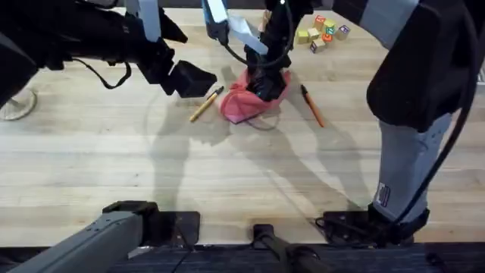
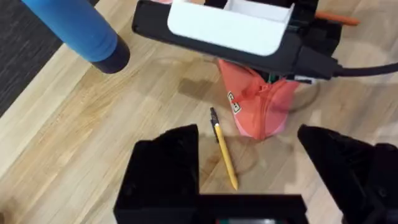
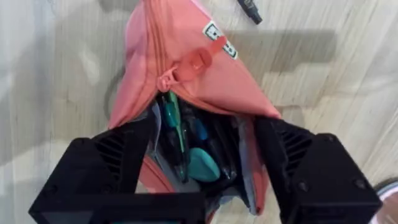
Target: Unzip the bag, pick up the pens from the table one at a time and place them inside, then zip the bag closed.
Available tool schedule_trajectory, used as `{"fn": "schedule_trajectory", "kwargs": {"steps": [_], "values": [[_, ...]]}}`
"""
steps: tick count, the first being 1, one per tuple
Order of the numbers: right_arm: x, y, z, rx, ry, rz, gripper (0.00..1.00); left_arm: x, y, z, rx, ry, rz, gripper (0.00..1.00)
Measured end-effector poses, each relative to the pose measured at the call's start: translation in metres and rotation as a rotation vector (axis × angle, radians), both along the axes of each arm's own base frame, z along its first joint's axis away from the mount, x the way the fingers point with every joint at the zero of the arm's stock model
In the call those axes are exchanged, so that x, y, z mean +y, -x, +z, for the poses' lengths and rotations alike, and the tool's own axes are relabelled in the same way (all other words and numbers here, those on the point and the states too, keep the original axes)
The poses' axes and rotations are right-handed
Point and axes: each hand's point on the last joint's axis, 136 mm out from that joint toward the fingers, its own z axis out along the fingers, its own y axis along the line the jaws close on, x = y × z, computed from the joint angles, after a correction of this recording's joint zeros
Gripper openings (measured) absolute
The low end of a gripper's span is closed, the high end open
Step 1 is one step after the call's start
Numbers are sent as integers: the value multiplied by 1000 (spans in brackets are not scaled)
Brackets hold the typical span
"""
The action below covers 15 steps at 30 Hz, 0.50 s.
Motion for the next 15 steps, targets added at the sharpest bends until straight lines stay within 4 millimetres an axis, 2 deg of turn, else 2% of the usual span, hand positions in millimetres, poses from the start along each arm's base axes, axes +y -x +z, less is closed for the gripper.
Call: {"fn": "schedule_trajectory", "kwargs": {"steps": [4, 7, 15], "values": [[-2, 4, 4, 7, 4, -1, 996, 0, 0, 0, 0, 0, 0, 994], [-7, 9, 21, -4, -1, -5, 996, 0, 0, 0, 0, -2, 2, 994], [-29, 18, 118, -151, -109, -117, 996, 1, 0, -1, 0, -6, 5, 993]]}}
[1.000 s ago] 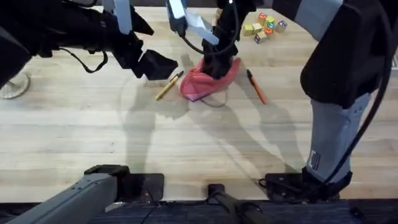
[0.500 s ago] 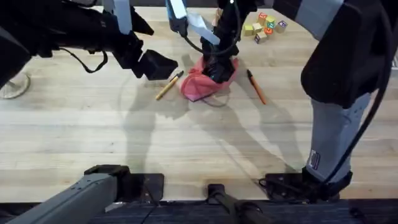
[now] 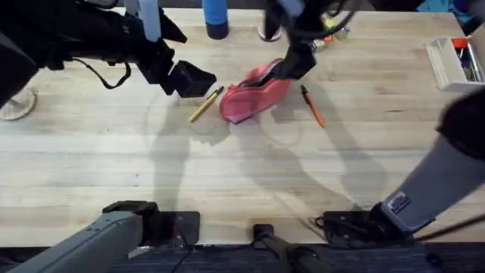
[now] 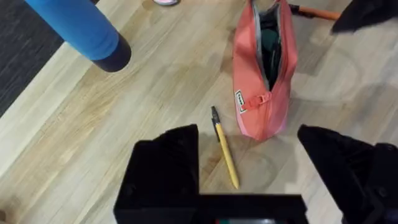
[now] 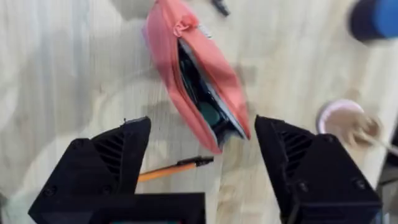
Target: Unzip the bag, pick up the pens from the table one at a time and place them inside, then zip the bag closed.
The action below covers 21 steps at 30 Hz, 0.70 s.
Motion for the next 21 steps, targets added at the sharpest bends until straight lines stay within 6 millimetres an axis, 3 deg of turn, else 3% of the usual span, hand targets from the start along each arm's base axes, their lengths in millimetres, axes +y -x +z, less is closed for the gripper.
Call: {"fn": "schedule_trajectory", "kwargs": {"steps": [2, 6, 21], "values": [[-8, 1, 19, -18, -37, -58, 996, 0, 0, 0, -1, 0, 0, 993], [-24, -2, 37, -14, -76, -181, 996, 0, 0, 0, 0, 0, 0, 993], [-87, -22, 33, 135, -132, -679, 997, 0, 0, 0, 0, 0, 0, 993]]}}
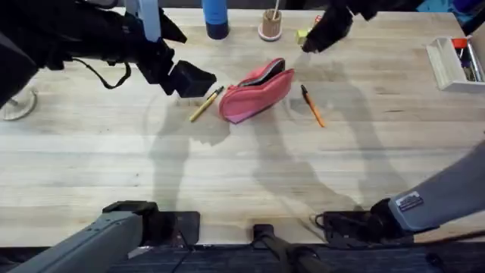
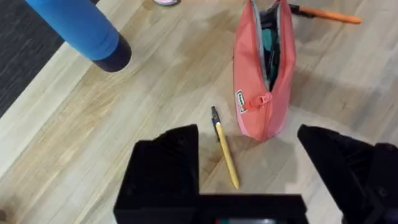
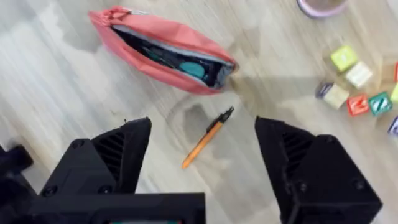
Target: Unzip the bag, pick up the pens from the table one at a time and place them inside, then zip the bag closed.
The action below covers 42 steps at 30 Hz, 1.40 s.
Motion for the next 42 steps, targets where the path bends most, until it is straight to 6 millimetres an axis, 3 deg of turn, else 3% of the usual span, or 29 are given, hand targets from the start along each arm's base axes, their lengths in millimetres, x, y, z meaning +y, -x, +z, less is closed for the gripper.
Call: {"fn": "schedule_trajectory", "kwargs": {"steps": [12, 22, 32, 42], "values": [[-31, 44, -16, -1, -18, -111, 997, 1, 0, 0, 0, -3, 2, 993], [-25, 50, -13, 42, -138, -170, 997, 2, -1, -1, -1, -9, 7, 993], [-70, 40, -36, 92, 78, -477, 997, 2, -1, -1, 0, -10, 8, 993], [-63, 46, -62, 182, 137, -508, 997, 2, -1, -1, 0, -11, 9, 993]]}}
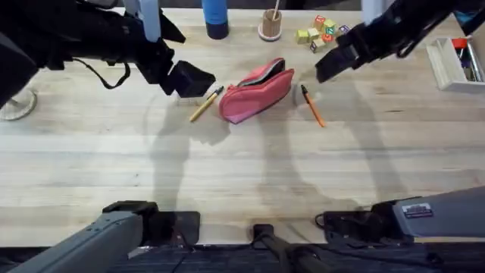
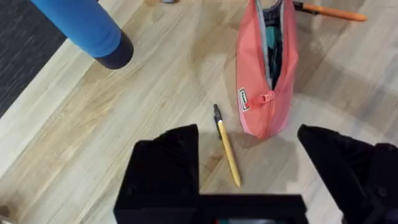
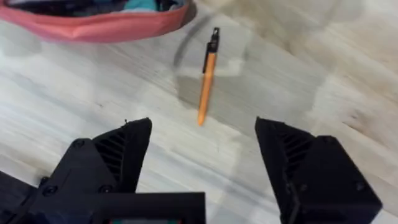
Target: Unzip the bag, pick up the pens from the table one at a time and place them inside, then zip the bag closed.
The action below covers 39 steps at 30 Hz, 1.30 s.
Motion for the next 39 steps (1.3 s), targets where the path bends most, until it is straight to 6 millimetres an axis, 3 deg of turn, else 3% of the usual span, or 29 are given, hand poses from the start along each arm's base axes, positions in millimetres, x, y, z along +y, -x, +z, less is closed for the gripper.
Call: {"fn": "schedule_trajectory", "kwargs": {"steps": [9, 17, 23, 32, 35, 39], "values": [[11, 5, -67, 53, 2, 5, 998, 0, 0, 0, 0, 0, 0, 993], [11, -2, -104, 3, -12, -39, 997, 0, 0, 0, 0, 0, 0, 994], [5, 13, -133, 28, 17, -55, 997, 0, 0, 0, 0, 0, 0, 993], [0, 11, -138, 6, 55, -78, 983, 0, 0, 0, 0, 0, 0, 992], [-3, 9, -139, 3, 72, -94, 848, 0, 0, 0, 0, 0, 0, 993], [-6, 5, -140, -12, 100, -109, 548, 0, 0, 0, 0, 0, 0, 993]]}}
